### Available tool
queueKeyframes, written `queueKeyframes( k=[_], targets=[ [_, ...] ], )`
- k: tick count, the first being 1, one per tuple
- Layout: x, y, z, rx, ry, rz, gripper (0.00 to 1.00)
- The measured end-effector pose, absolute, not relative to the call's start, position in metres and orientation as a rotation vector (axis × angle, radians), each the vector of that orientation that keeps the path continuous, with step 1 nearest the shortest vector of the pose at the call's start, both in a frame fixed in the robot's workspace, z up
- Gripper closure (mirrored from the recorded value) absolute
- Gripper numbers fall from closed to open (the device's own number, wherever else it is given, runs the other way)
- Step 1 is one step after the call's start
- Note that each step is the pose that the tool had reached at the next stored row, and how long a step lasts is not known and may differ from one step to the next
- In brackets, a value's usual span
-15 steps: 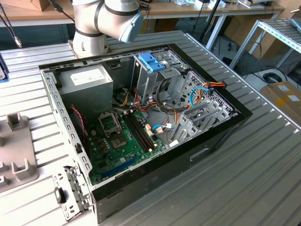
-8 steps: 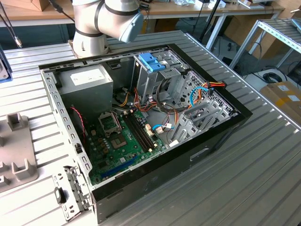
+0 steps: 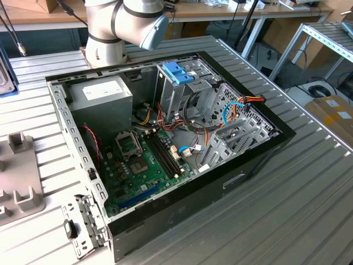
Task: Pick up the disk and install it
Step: 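Pick up the disk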
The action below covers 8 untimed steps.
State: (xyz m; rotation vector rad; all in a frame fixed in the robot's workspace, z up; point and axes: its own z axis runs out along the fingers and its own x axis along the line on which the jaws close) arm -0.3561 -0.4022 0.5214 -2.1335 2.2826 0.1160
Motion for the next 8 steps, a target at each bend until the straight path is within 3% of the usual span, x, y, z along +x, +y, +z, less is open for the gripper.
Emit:
queueKeyframes(
  k=[8],
  targets=[
    [-0.3500,-0.4022,0.5213,-2.134,2.283,0.115,0.63]
  ],
)
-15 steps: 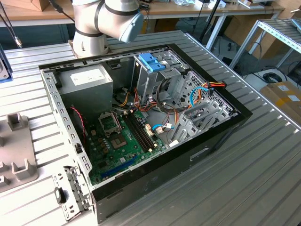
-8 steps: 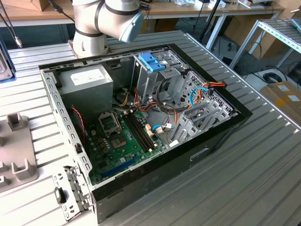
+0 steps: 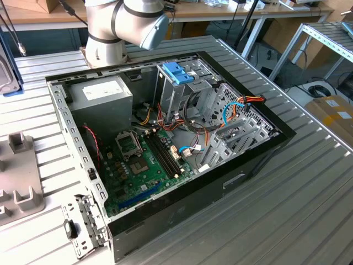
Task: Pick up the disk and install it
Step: 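Pick up the disk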
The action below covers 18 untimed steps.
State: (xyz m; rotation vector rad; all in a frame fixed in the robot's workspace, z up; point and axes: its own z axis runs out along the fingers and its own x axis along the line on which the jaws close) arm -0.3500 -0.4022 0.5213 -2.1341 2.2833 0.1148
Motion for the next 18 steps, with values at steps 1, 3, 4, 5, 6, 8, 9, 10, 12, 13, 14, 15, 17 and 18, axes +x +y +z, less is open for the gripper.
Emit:
queueKeyframes(
  k=[1,3,4,5,6,8,9,10,12,13,14,15,17,18],
  targets=[
    [-0.349,-0.402,0.521,-2.134,2.283,0.115,0.63],
    [-0.347,-0.402,0.521,-2.134,2.283,0.114,0.63],
    [-0.347,-0.402,0.521,-2.134,2.284,0.114,0.63],
    [-0.346,-0.402,0.521,-2.134,2.284,0.114,0.63],
    [-0.346,-0.402,0.521,-2.134,2.284,0.114,0.63],
    [-0.344,-0.402,0.521,-2.135,2.284,0.113,0.63],
    [-0.343,-0.402,0.521,-2.135,2.284,0.113,0.63],
    [-0.343,-0.402,0.521,-2.135,2.284,0.113,0.63],
    [-0.341,-0.402,0.521,-2.135,2.284,0.113,0.63],
    [-0.340,-0.402,0.521,-2.135,2.284,0.112,0.63],
    [-0.340,-0.402,0.521,-2.135,2.285,0.112,0.63],
    [-0.339,-0.402,0.521,-2.135,2.285,0.112,0.63],
    [-0.338,-0.402,0.521,-2.135,2.285,0.112,0.63],
    [-0.337,-0.402,0.521,-2.135,2.285,0.111,0.63]
  ],
)
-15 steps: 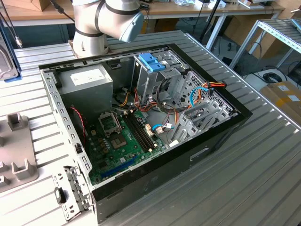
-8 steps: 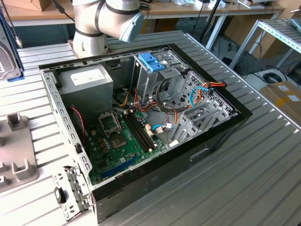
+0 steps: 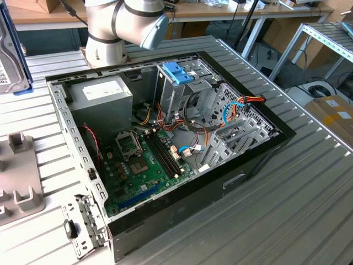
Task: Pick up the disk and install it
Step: 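Pick up the disk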
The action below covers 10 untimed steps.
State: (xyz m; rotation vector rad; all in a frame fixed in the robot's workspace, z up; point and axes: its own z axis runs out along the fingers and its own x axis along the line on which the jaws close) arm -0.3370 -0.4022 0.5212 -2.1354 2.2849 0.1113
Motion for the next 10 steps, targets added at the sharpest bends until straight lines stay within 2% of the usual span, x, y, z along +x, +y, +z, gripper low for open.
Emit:
queueKeyframes(
  k=[10],
  targets=[
    [-0.3297,-0.4022,0.5211,-2.136,2.286,0.110,0.63]
  ],
)
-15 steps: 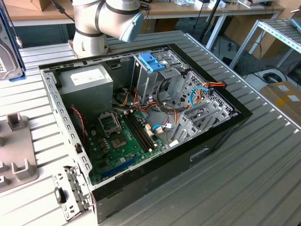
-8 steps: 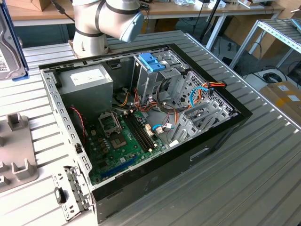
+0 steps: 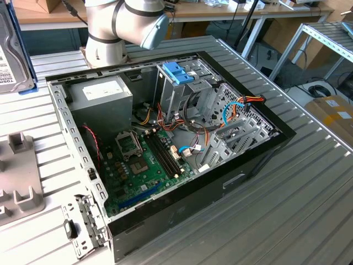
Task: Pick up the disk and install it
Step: 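Pick up the disk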
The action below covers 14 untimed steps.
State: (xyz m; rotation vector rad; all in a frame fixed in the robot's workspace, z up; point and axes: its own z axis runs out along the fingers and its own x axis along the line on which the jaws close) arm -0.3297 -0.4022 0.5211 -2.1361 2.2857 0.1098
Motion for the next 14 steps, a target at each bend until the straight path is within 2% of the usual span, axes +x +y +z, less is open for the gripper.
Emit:
queueKeyframes(
  k=[14],
  targets=[
    [-0.3203,-0.4022,0.5209,-2.137,2.287,0.108,0.63]
  ],
)
